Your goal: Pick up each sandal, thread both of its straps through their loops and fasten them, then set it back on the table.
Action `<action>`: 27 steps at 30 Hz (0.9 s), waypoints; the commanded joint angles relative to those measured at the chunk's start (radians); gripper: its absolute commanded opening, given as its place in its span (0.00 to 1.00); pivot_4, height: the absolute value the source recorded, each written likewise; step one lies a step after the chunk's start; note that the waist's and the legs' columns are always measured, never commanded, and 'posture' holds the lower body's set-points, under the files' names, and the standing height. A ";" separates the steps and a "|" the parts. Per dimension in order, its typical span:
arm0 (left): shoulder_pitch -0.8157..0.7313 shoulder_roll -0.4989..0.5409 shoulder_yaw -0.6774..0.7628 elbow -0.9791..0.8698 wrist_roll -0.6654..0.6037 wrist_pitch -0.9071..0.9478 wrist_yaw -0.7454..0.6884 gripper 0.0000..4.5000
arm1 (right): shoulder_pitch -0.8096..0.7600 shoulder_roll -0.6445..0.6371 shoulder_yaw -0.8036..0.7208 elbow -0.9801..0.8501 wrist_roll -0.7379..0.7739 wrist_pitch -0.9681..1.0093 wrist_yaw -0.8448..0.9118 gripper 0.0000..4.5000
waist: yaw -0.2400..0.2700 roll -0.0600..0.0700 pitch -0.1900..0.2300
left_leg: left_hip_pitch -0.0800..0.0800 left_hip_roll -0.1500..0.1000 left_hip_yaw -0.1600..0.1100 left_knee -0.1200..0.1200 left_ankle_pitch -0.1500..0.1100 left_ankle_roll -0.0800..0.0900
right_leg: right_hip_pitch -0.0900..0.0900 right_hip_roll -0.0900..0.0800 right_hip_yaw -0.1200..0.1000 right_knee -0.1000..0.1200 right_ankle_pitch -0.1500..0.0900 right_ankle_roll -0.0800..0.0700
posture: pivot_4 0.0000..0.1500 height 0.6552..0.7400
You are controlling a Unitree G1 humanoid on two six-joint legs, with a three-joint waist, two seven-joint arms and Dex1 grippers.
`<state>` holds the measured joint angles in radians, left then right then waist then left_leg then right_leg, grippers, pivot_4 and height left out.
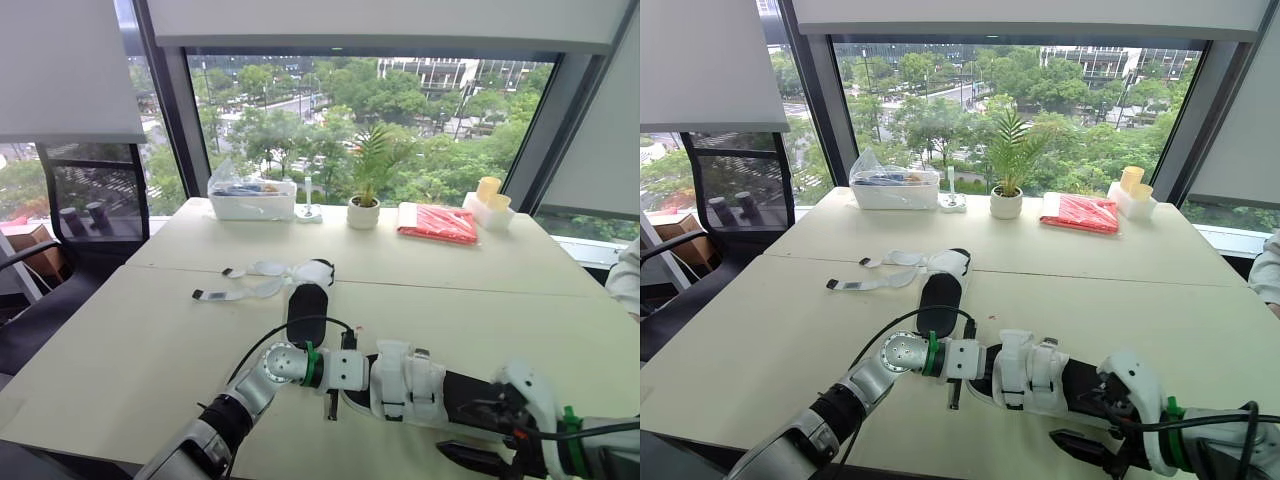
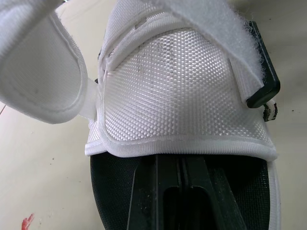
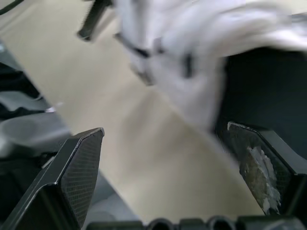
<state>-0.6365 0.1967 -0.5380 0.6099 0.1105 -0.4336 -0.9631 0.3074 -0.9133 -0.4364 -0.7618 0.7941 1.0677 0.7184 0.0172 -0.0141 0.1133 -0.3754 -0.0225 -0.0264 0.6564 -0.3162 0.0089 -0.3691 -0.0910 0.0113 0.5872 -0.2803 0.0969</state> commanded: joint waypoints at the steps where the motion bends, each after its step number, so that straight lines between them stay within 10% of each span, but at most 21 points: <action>1: 0.063 0.027 -0.090 0.144 0.126 0.060 -0.025 0.00 | -0.028 0.025 0.017 -0.052 0.080 0.019 -0.016 1.00 | 0.000 0.000 0.000 | 0.000 0.000 0.000 0.000 0.000 0.000 | 0.000 0.000 0.000 0.000 0.000 0.000 | 1.00 0.97; 27: 0.090 0.043 -0.089 0.081 0.116 0.087 -0.037 0.00 | -0.252 0.149 0.362 0.034 0.036 -0.004 -0.143 1.00 | -0.003 0.001 0.001 | 0.000 0.000 0.000 -0.006 0.000 0.000 | -0.001 -0.001 0.000 -0.006 0.000 0.000 | 1.00 0.97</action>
<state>-0.6224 0.2070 -0.5378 0.5843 0.1106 -0.4396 -0.9622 0.0859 -0.7811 -0.0544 -0.7119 0.8105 1.0840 0.5871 0.0138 -0.0134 0.1146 -0.3757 -0.0225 -0.0262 0.6503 -0.3160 0.0092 -0.3701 -0.0915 0.0113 0.5815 -0.2803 0.0968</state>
